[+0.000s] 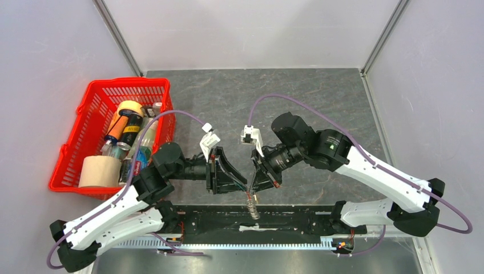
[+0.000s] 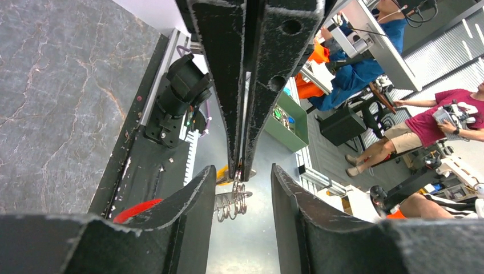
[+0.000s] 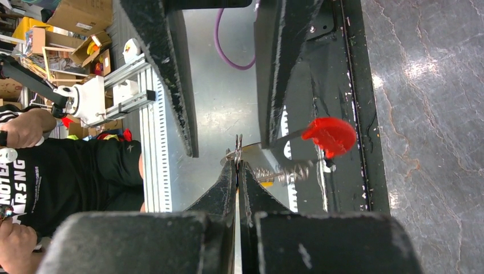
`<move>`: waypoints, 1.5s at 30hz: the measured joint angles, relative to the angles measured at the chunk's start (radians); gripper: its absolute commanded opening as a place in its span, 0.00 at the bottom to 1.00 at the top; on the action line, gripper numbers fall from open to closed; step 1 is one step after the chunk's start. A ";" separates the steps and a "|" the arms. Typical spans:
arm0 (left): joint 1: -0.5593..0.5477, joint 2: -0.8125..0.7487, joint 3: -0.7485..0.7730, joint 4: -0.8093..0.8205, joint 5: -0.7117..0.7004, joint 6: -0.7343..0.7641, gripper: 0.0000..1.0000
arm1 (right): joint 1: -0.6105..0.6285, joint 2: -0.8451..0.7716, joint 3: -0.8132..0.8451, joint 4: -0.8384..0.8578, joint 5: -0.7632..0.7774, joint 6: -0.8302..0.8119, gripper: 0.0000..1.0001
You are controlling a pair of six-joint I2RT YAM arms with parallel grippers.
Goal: Put the keys on the keyring
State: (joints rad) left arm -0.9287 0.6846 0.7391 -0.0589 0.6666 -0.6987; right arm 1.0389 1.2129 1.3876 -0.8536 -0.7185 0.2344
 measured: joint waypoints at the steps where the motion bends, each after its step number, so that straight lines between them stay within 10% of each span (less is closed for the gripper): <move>1: 0.000 0.001 0.000 0.000 0.001 0.000 0.44 | 0.000 0.005 0.000 0.000 0.001 0.000 0.00; 21: 0.000 0.006 -0.008 0.000 0.047 0.000 0.29 | 0.005 0.018 0.000 0.030 0.010 0.005 0.00; 32: 0.002 0.011 -0.010 -0.001 0.051 0.000 0.03 | 0.005 0.018 0.000 0.032 0.000 0.008 0.00; 45: 0.003 0.020 -0.010 0.008 0.073 0.001 0.02 | 0.006 0.017 0.000 0.026 -0.014 0.004 0.09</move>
State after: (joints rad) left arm -0.9260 0.7044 0.7296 -0.0509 0.7399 -0.6979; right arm 1.0454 1.2297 1.3876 -0.8276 -0.7330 0.2386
